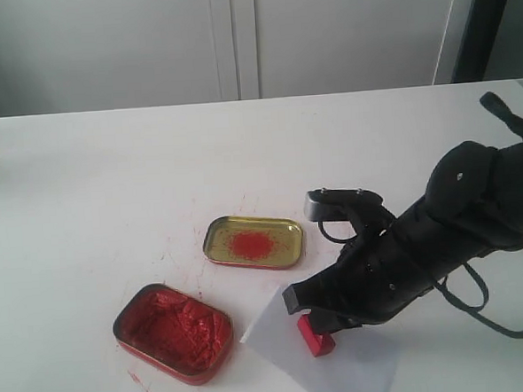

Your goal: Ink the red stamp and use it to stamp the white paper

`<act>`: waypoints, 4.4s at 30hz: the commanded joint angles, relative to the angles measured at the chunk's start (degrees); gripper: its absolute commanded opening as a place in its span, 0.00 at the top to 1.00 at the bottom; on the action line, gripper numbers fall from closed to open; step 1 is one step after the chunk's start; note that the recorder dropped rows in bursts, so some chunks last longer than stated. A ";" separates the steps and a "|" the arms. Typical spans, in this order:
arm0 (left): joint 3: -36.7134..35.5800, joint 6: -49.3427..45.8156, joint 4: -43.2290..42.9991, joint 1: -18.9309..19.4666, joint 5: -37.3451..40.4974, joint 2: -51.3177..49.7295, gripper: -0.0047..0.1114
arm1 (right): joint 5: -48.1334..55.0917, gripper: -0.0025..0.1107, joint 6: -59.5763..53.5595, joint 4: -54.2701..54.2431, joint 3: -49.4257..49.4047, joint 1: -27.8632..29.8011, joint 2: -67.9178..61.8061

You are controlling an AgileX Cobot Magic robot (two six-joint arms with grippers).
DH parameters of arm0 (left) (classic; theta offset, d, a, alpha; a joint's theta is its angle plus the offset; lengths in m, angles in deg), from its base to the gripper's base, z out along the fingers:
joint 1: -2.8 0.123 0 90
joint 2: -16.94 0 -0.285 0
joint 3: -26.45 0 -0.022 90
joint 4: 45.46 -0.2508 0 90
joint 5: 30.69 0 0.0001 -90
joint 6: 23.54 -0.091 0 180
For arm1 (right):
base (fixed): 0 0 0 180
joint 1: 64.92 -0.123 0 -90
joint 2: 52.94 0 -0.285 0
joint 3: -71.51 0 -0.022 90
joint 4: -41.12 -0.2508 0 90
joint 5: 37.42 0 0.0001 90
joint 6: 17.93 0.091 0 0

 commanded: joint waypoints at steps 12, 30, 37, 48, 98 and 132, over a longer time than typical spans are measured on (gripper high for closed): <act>-0.22 0.02 0.85 0.15 -0.06 0.23 0.96 | 5.29 0.98 -12.80 -8.86 -0.25 5.02 -3.04; -0.22 0.02 0.85 0.15 -0.06 0.23 0.96 | 10.40 0.98 -22.77 -19.86 -0.14 9.46 -2.67; -0.22 0.02 0.85 0.15 -0.06 0.23 0.96 | 13.36 0.98 -27.02 -25.44 -0.07 13.15 -2.32; -0.22 0.02 0.85 0.15 -0.06 0.23 0.96 | 16.20 0.98 -32.02 -31.11 -0.07 20.42 -2.32; -0.22 0.02 0.85 0.15 -0.06 0.23 0.96 | 13.54 0.62 -37.96 -32.37 -0.07 24.42 -12.19; -0.22 0.02 0.85 0.15 -0.06 0.23 0.96 | 0.20 0.62 -35.76 -31.91 -0.07 24.42 0.57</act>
